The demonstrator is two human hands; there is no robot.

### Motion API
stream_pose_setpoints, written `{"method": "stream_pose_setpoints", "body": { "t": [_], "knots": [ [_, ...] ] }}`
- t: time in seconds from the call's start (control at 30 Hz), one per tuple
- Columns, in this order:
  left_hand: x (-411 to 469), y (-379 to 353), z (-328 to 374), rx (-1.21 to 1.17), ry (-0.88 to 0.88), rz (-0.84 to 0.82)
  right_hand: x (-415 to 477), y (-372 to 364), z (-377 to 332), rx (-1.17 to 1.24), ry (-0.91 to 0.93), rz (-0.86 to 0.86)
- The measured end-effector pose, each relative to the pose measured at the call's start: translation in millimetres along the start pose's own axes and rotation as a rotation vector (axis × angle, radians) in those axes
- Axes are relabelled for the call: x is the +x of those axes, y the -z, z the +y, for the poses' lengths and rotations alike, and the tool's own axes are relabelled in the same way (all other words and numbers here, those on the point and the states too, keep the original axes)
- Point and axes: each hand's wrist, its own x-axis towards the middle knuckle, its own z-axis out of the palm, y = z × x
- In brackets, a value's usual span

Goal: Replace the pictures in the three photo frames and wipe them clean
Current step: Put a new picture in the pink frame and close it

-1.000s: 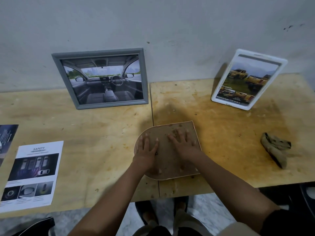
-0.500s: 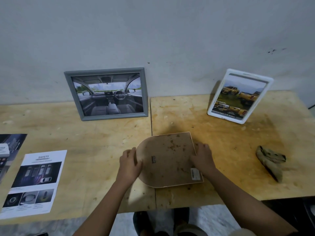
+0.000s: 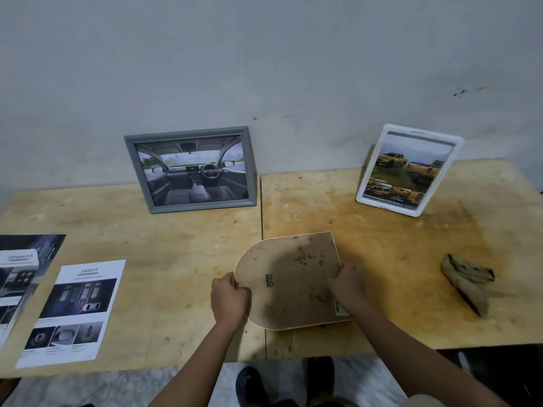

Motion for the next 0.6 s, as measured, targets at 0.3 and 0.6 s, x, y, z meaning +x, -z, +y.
{"method": "stream_pose_setpoints", "body": {
  "t": [0.3,0.6],
  "knots": [
    [-7.4,3.7,87.6,-0.249,-0.178,0.245,4.9,54.8,-1.0,0.431,0.170,0.218],
    [-7.1,-16.7,117.5,-0.700,-0.160,0.206,16.4,98.6,8.1,0.825,0.298,0.247]
  ]
}}
